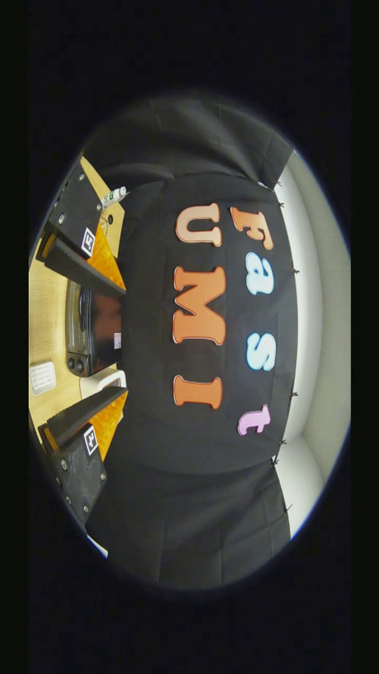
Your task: Open the toaster oven, put the food inside, and close the toaster oven door.
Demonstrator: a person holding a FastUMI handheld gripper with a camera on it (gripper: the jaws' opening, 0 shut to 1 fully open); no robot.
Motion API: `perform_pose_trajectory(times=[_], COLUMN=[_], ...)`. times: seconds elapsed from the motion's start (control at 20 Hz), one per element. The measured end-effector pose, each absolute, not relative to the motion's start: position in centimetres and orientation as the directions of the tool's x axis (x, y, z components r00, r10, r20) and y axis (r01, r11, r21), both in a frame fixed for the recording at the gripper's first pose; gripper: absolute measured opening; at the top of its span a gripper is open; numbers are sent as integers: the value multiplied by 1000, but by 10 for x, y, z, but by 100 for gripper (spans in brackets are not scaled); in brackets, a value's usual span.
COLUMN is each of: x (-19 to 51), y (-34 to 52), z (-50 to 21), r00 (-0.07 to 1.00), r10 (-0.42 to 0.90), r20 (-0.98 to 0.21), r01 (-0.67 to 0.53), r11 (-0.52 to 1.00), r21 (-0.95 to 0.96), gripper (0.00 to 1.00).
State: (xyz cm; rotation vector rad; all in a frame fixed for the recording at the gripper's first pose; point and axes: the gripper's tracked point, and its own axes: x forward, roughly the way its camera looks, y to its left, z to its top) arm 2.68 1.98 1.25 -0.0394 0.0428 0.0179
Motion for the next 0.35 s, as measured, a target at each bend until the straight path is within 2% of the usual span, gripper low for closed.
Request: perform_pose_trajectory(times=[0.35], x=[10], y=[19], z=[25], r00=[999], r10=[38], r20=[-17], r01=[-39], r11=[999], r21=[-19], gripper=[100])
